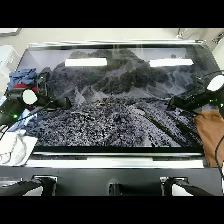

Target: Fold the clothes and pants, and hang the long-sleeved shirts on hangers.

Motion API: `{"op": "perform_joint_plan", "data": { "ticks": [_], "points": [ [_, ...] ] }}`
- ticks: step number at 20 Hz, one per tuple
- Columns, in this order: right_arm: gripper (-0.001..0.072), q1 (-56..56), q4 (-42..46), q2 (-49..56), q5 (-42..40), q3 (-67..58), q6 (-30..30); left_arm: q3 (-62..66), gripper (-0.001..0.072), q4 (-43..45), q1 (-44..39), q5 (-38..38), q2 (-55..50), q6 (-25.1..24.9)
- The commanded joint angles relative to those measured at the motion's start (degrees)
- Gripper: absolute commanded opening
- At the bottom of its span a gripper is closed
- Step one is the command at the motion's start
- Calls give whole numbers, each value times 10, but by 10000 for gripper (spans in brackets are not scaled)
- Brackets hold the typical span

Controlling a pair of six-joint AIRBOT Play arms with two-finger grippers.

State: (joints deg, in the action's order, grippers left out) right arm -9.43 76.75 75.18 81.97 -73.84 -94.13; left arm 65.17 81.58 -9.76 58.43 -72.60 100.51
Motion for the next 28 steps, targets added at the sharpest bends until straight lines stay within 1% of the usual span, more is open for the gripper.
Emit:
{"op": "perform_joint_plan", "data": {
  "ticks": [1, 13, 15, 16, 17, 19, 21, 23, 24, 26, 27, 28],
  "points": [
    [706, 0, 0, -1, 0, 0, -1, 0, 705, 0, 0, 0, 0, 0],
    [706, 0, 0, 0, 0, 0, -1, 0, 705, 0, 0, 0, 0, 0],
    [706, 0, -1, 0, -1, 0, -2, 0, 705, -2, 0, -14, -1, 0],
    [706, 0, 0, 0, -9, 0, -1, 0, 705, -11, 0, -28, -1, 0],
    [707, 0, 1, 0, -20, 0, -1, 0, 705, -19, 0, -27, -1, 0],
    [706, 0, 3, 0, -45, 0, -1, 14, 710, -4, 10, -2, 0, 0],
    [706, 0, 3, -1, -50, 0, -1, 72, 712, 73, 64, 83, -1, 1],
    [704, 0, 4, 0, -52, 0, -1, 131, 712, 149, 159, 176, -2, 0],
    [704, 0, 4, 0, -54, 0, -1, 151, 712, 164, 223, 218, -2, 0],
    [692, 0, 4, 0, -57, 0, -1, 154, 714, 161, 347, 282, -2, 2],
    [683, 0, 4, 0, -56, 0, -1, 140, 714, 160, 411, 301, -1, -1],
    [678, 0, 4, 0, -55, 0, -1, 121, 715, 158, 459, 303, 1, -3]
  ]
}}
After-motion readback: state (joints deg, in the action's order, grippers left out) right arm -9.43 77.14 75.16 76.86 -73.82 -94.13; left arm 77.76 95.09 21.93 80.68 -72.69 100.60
